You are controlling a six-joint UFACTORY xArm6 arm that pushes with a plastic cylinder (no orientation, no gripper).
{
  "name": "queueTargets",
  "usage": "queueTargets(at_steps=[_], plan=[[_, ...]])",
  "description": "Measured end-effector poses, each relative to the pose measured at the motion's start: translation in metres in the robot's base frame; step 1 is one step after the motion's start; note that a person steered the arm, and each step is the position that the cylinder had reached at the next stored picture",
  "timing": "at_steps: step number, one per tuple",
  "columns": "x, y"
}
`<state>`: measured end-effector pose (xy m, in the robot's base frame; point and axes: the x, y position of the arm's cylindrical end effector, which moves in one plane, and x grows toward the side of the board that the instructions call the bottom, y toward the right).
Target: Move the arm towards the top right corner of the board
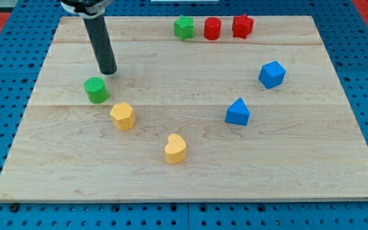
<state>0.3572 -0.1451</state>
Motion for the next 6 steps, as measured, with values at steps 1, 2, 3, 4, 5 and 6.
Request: queueTargets(at_steps=[1, 2, 3, 4, 5, 6], plan=[[-0.011, 0.047], [-0.042, 0.139], [-0.065, 0.213], [-0.080, 0.286], [-0.080, 0.305], [-0.077, 0.378]])
